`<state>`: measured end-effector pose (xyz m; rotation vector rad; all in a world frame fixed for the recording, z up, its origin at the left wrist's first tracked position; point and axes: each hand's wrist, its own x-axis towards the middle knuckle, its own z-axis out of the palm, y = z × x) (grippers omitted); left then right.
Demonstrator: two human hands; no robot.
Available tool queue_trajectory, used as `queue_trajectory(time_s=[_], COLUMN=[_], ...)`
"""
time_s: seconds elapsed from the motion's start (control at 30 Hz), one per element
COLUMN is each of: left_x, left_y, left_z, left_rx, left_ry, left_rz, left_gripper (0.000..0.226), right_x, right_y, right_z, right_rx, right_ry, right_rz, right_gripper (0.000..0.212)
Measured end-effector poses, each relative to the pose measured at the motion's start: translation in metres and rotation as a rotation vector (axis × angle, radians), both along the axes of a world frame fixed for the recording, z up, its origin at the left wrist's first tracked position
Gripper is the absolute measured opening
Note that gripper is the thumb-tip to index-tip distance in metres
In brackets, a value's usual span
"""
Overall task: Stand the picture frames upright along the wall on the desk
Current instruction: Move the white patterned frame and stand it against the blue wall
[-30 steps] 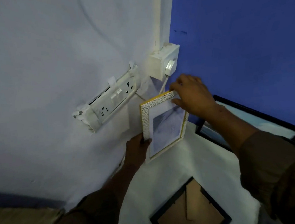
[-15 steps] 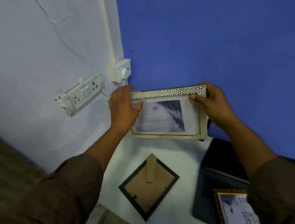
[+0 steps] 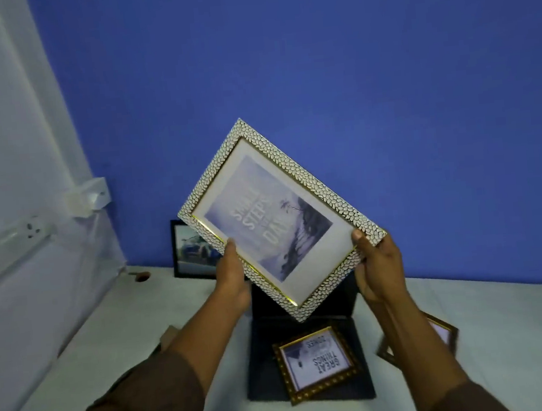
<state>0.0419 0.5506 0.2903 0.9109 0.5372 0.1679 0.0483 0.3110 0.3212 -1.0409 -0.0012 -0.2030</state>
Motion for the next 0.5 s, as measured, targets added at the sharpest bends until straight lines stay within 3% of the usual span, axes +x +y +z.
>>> queue_trajectory(time_s=[0.07,0.2,0.37,0.5], left_x=[0.003,0.005,0.006,0.025], left_y=[-0.027,-0.076,-0.129,-0.175], left_z=[0.012,0.015,0.012,0.012], left_rx=[-0.074,0.089,0.269,0.391], left_ry=[-0.056,-0.109,-0.155,-0.142], left_rz=[0.032,0.037,-0.029,-0.077], left_gripper=[0.033,0.042,0.034,0.041], right_x=[-0.02,-0.056,-0.075,-0.064], right_y=[-0.023,-0.081,-0.154,-0.196], right_z=[-0.006,-0.021,-0.026,-0.027], right_rx=[0.064,-0.007,-0.379,-0.677], right_ry=[0.033,0.126,0.16,0.182], right_rz=[-0.017,-0.093,-0.165,-0.175], right_gripper=[0.03,0.036,0.034,0.028])
